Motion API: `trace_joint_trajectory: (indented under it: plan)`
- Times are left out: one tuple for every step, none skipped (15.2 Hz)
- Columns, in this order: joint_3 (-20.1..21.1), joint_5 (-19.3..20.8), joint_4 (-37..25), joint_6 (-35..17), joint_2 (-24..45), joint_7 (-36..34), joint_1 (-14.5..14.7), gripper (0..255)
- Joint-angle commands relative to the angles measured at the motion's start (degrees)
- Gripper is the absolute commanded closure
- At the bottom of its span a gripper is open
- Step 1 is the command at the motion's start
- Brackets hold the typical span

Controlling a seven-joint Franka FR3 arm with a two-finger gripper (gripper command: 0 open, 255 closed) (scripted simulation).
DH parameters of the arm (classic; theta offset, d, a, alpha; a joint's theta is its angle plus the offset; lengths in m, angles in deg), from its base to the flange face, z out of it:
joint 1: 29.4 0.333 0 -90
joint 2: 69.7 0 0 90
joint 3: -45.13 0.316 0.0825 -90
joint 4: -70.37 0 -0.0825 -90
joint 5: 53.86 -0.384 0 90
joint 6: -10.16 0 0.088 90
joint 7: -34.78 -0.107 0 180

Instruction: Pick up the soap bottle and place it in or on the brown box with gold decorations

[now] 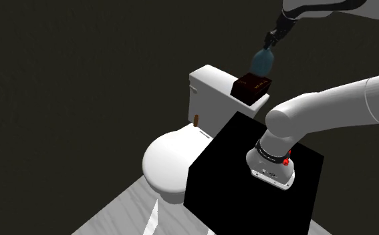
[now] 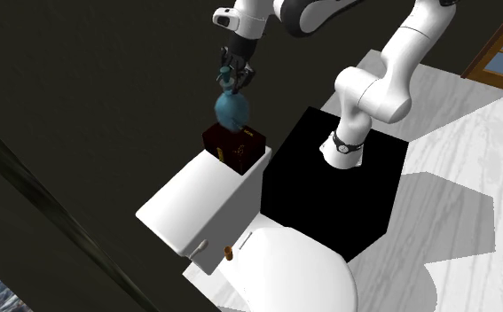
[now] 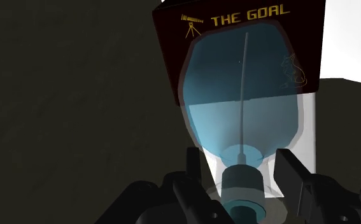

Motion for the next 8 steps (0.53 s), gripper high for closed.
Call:
trace_joint_trajectory:
  plan:
    - [-0.2, 0.4, 1.5, -1.5, -0.1, -0.2, -0.2, 255]
    - [-0.4, 0.5, 2.2, -2.3, 0.1, -0.3, -0.3, 255]
    - [-0.7, 0.7, 2.8, -3.1, 0.3, -0.3, -0.3, 255]
    - [-0.9, 0.9, 3.4, -3.9, 0.4, -0.3, -0.4, 255]
    - [-1.1, 1.0, 4.1, -4.7, 0.6, -0.4, -0.4, 255]
    - [-1.4, 1.2, 4.7, -5.6, 0.8, -0.4, -0.5, 255]
    - [-1.6, 1.4, 5.3, -6.4, 1.1, -0.4, -0.5, 255]
    - [-1.9, 1.5, 5.9, -7.2, 1.3, -0.4, -0.6, 255]
